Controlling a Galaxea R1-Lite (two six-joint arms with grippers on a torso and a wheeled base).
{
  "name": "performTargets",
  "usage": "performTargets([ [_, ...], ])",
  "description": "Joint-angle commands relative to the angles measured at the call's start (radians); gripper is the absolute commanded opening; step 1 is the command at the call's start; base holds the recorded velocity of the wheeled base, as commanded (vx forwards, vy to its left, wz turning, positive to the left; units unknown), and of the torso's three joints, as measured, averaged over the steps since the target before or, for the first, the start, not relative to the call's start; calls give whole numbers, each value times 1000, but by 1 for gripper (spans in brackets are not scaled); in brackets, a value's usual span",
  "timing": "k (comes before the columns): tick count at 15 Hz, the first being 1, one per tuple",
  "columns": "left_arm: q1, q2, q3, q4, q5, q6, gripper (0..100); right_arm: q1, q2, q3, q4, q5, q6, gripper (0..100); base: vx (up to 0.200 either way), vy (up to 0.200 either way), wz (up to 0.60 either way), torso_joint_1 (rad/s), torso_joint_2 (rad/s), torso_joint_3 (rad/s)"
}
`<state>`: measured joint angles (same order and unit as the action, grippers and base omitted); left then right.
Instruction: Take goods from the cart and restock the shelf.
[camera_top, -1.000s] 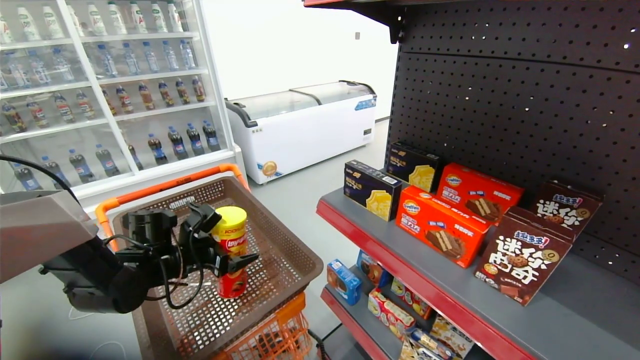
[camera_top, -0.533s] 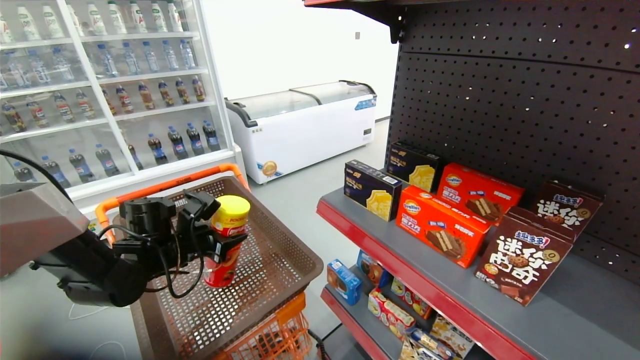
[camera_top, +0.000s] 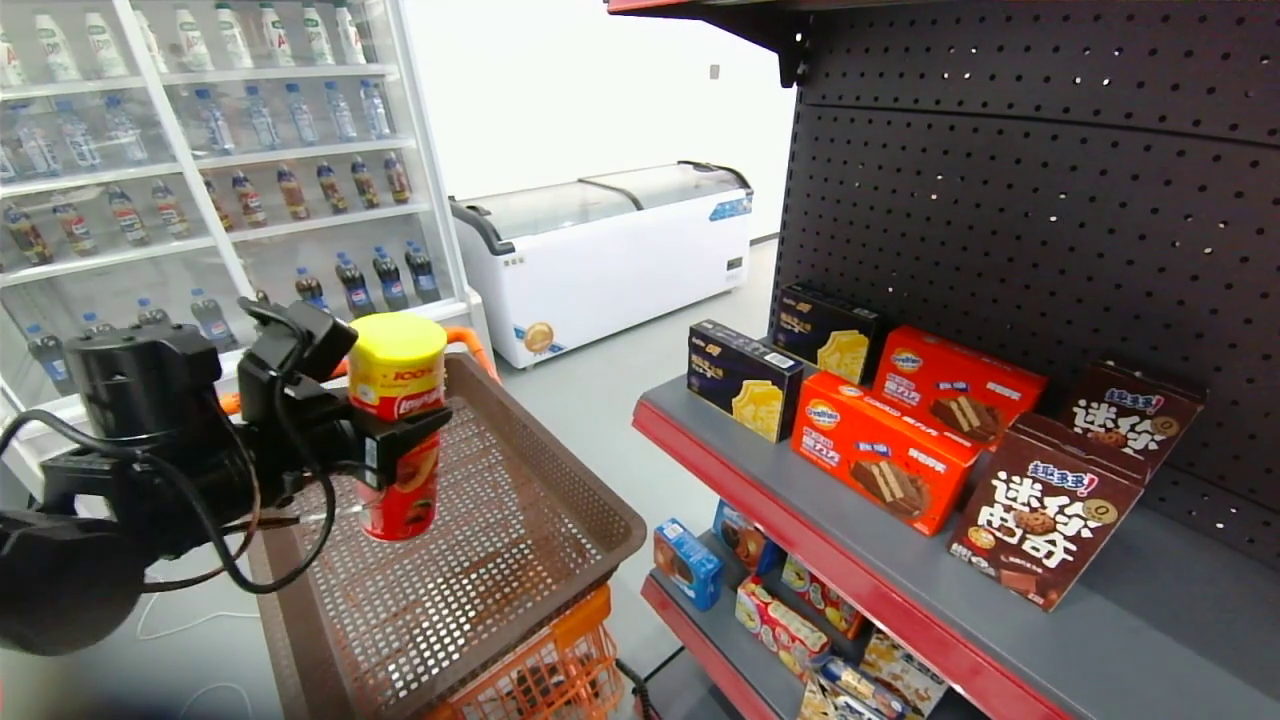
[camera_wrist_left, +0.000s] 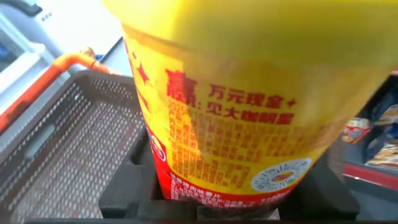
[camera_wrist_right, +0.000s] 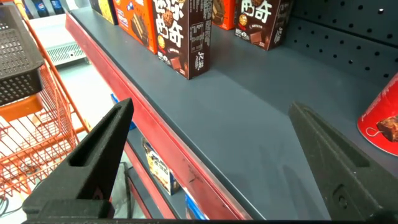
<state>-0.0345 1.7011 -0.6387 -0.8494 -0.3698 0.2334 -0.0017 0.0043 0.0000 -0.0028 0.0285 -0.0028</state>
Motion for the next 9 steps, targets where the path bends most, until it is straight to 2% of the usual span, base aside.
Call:
performTargets([
  [1,-8,-455,33,334,123,-77,0,0,0,0,0,1,0,100,0,0,0,0,0,0],
  [2,-8,-560,60,426,138,-83,0,0,0,0,0,1,0,100,0,0,0,0,0,0],
  [3,-10,-630,86,460,164,-86,0,0,0,0,0,1,0,100,0,0,0,0,0,0],
  [6,-8,-784,183,466,230,-89,0,0,0,0,0,1,0,100,0,0,0,0,0,0],
  [8,-8,-888,235,480,246,-94,0,0,0,0,0,1,0,100,0,0,0,0,0,0],
  [9,-7,-949,275,483,256,-118,0,0,0,0,0,1,0,100,0,0,0,0,0,0],
])
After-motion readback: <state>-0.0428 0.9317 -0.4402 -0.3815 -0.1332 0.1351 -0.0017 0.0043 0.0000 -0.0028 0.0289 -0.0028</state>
